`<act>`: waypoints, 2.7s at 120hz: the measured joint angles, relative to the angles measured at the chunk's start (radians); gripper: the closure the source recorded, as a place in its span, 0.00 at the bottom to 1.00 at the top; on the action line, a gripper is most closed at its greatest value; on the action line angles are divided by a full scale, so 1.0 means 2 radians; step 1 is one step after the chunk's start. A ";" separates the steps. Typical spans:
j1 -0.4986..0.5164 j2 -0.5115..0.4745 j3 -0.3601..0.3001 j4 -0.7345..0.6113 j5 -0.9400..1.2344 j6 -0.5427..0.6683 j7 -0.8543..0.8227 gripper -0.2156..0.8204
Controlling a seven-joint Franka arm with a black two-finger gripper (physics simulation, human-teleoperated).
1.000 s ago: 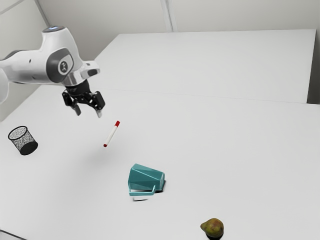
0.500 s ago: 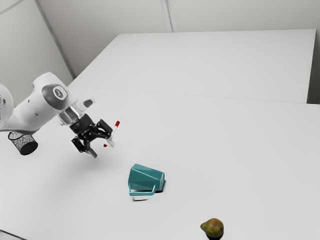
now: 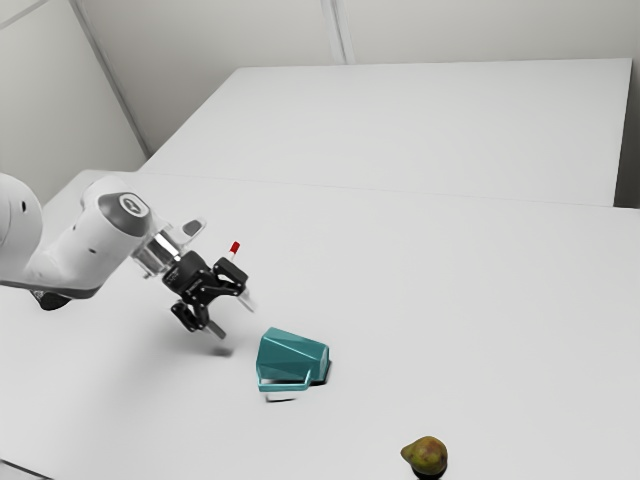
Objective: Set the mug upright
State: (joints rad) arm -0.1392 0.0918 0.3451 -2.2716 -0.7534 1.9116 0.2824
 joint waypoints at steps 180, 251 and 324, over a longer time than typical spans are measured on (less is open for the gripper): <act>-0.095 -0.032 0.010 -0.060 -0.136 0.082 0.015 0.87; -0.119 -0.100 0.029 -0.058 -0.012 0.112 -0.014 0.96; -0.151 -0.107 0.032 -0.009 0.282 0.154 -0.146 0.97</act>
State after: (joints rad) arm -0.4405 -0.1231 0.4094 -2.2890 -0.1891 2.2188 -0.0100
